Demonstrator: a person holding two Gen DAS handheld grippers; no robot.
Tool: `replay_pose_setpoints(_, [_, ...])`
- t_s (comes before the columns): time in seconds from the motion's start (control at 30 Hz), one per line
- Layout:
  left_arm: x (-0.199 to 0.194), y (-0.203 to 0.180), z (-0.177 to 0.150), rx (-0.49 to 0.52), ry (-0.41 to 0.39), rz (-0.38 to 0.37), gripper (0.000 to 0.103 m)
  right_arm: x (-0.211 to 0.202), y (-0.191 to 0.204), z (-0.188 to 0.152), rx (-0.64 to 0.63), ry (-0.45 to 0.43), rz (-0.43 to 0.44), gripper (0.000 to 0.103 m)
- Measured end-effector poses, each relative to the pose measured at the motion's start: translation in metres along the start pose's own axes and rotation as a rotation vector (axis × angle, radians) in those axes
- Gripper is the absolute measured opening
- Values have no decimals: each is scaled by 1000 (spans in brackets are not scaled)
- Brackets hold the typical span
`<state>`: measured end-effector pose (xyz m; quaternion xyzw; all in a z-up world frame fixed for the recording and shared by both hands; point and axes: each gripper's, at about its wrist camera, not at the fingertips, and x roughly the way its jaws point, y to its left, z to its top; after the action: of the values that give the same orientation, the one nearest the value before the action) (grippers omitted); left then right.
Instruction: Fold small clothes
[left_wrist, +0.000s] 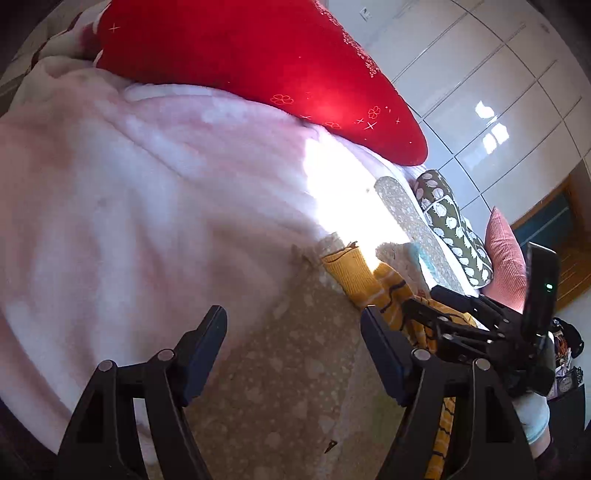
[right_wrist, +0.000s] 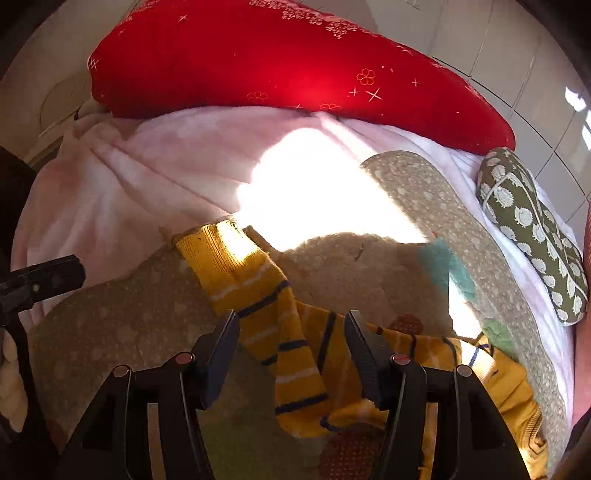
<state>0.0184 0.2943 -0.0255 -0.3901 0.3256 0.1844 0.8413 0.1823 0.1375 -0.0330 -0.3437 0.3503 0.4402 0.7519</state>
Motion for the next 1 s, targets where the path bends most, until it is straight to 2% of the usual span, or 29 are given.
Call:
replay_pose_setpoints(0.07, [-9,9,-1,-3,-7,13,74,31,14,12,-14,37,-56,63])
replay_pose_setpoints(0.13, [-18,17,-2,-6,-18,21,74,52,18,21,25,68,-25,62])
replay_pose_setpoints(0.17, [-22,20,-3,-7,-21,21,74,57,17,23,54,73,-8,49])
replay_pose_setpoints(0.2, [-25,21,-3,-6,-23,21,74,57,13,25,100,79,49,16])
replay_pose_setpoints(0.23, [-28,22,-5,-3,-24,19,74,55,7,26,155,85,100,10])
replay_pose_setpoints(0.33, [-32,17,-9,9,-20,14,74,21,-14,23,256,18,117,10])
replay_pose_setpoints(0.47, [-36,1,-17,27,-4,-20,74,-59,-76,-5,476,-155,54,10])
replay_pose_setpoints(0.53, [-39,-12,-22,53,0,-33,74,-100,-117,-36,622,-244,15,10])
replay_pose_setpoints(0.63, [-42,-35,-31,98,13,-54,74,-153,-177,-95,813,-341,-89,10])
replay_pose_setpoints(0.77, [-39,-67,-48,164,55,-83,74,-202,-239,-193,1065,-401,-195,10])
replay_pose_setpoints(0.87, [-35,-95,-62,225,80,-98,74,-217,-274,-268,1188,-374,-312,10])
replay_pose_setpoints(0.97, [-28,-124,-79,294,112,-103,74,-211,-298,-341,1289,-291,-409,12])
replay_pose_setpoints(1.0, [-25,-133,-84,316,125,-106,74,-206,-306,-365,1313,-263,-416,13])
